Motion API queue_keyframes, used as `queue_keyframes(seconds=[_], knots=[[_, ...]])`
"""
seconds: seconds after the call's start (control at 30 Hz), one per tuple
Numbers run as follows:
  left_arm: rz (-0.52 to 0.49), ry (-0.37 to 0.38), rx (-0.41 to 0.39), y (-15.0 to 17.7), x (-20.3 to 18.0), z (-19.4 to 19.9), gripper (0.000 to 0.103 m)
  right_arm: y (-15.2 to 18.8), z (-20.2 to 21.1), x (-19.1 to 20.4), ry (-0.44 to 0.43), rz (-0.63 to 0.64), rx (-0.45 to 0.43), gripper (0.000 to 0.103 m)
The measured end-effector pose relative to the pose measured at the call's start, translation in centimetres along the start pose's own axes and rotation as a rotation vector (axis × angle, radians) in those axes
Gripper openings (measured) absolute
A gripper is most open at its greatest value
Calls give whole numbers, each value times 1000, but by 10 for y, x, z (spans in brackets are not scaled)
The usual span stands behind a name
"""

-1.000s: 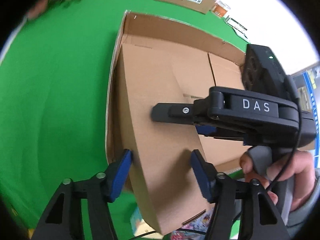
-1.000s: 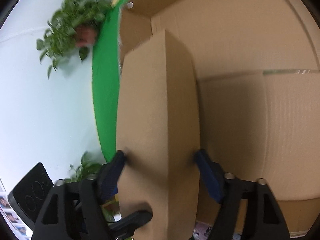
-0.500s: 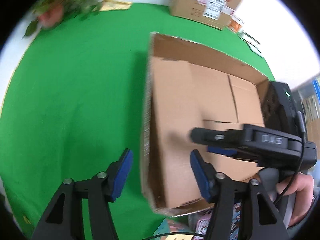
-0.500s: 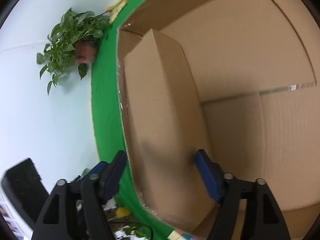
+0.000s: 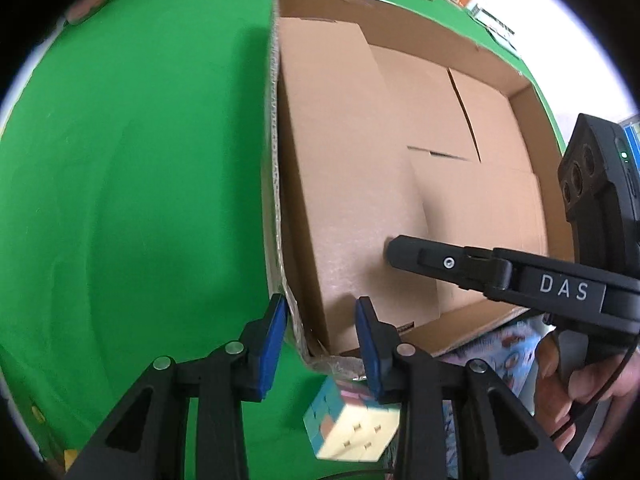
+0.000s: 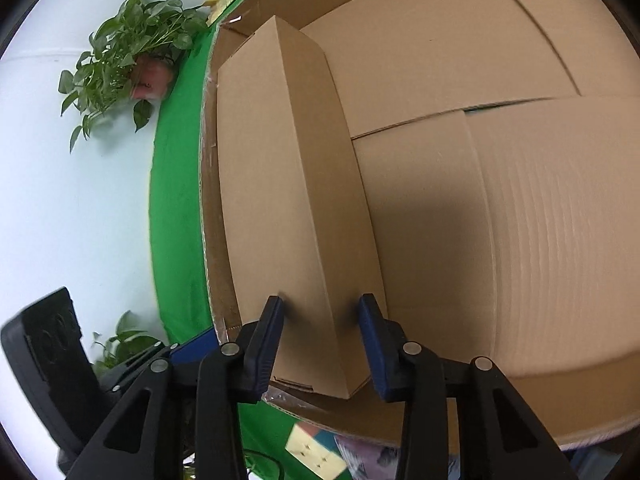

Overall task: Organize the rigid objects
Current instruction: 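Carry the cardboard panel with both grippers and lower it inside the box along its wall, then open both grippers and lift them away from the panel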

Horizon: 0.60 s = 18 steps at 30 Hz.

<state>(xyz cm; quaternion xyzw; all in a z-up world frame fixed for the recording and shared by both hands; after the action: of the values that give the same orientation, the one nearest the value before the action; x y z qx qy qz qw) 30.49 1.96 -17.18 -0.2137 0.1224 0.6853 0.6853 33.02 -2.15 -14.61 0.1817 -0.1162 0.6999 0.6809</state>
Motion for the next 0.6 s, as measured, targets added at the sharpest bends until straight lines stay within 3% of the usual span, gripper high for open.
queue_keyframes(seconds=[0.13, 0.17, 0.3, 0.43, 0.53, 0.6], knots=[[-14, -22, 13, 11, -2, -1, 37, 14, 1, -5, 2, -64, -29, 38], [-4, -18, 8, 0, -13, -10, 39, 14, 1, -7, -7, -85, -31, 39], [17, 1, -10, 6, -6, -5, 40, 17, -13, -7, -126, -170, 30, 42], [15, 19, -19, 11, -7, -3, 40, 26, -7, 7, -117, -76, 2, 47], [-8, -3, -12, 16, -10, -3, 40, 45, -12, 11, -92, -27, 46, 47], [-23, -30, -55, 18, -8, 14, 40, 51, -3, 6, -38, 6, 14, 49]])
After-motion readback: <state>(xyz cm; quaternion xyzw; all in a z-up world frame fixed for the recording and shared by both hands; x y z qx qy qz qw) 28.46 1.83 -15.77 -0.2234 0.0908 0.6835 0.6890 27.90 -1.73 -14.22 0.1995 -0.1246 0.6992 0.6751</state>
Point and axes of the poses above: each gripper's, at about its wrist camera, not at the fingertips, and z roughly against the way its jaws point, x to its left, y to its underside, the point moved 10 cm from there along -z, roughly the way its jaws point, and after that the axes turned 15 degrees about y, right-handed, at the moved point
